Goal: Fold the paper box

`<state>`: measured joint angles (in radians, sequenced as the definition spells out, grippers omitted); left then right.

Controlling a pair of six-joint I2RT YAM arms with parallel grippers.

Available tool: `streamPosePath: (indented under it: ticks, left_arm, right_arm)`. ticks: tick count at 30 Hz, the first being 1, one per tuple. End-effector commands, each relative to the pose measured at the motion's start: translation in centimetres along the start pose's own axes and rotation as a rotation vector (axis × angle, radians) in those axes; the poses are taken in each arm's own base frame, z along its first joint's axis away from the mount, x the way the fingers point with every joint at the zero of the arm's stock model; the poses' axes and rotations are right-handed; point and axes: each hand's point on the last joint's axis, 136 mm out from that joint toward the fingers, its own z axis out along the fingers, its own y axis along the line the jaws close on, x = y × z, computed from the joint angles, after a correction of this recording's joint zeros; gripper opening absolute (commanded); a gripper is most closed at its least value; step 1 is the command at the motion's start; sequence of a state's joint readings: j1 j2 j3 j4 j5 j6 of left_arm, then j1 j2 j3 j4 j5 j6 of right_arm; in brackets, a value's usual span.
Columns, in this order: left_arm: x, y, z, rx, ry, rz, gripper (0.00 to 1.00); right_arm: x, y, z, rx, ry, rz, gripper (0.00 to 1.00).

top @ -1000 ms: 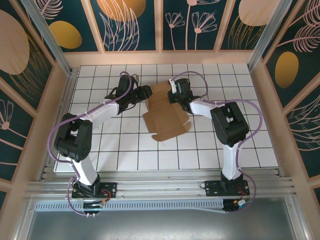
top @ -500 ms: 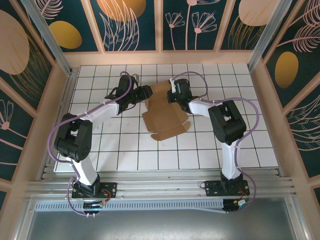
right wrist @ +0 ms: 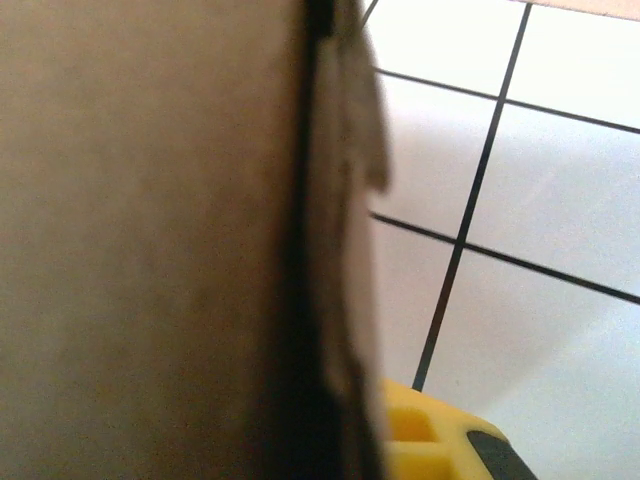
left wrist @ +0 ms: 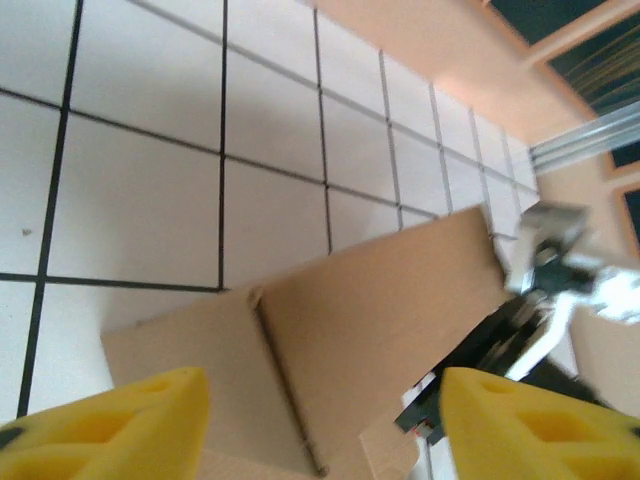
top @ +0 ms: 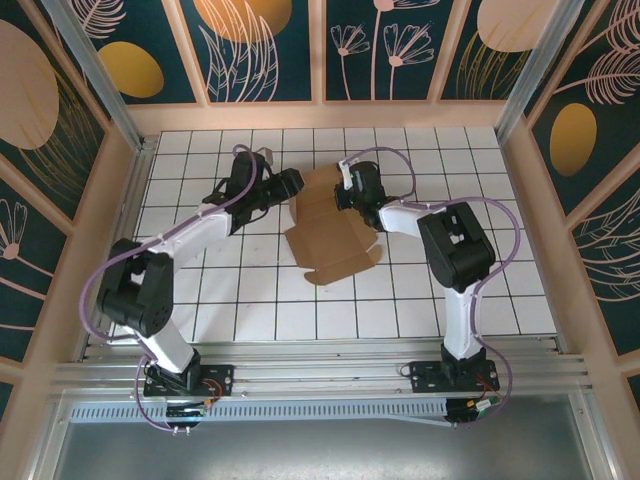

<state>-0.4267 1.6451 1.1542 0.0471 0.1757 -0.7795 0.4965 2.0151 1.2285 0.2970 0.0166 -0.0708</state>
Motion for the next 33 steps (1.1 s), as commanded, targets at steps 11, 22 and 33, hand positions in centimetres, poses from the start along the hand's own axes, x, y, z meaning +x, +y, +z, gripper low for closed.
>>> streamPosePath:
  ticks: [11,22,33]
  left_arm:
    - [-6.2,-4.2,-13.9,0.048,-0.461,0.381,0.81]
    - [-4.5,-3.1,-13.1,0.062,-0.427,0.392,0.8]
    - [-3.0,-1.5,-10.6,0.067,-0.373,0.298,0.79]
  right_arm:
    - [-0.2,-6.0,-11.1,0.043,0.484,-1.314,0.0]
    - [4.4,-0.9,-7.1,-0.12,0.512,-1.608,0.04]
    - [3.2,4.2,-5.5,-0.16,0.307,-1.558,0.45]
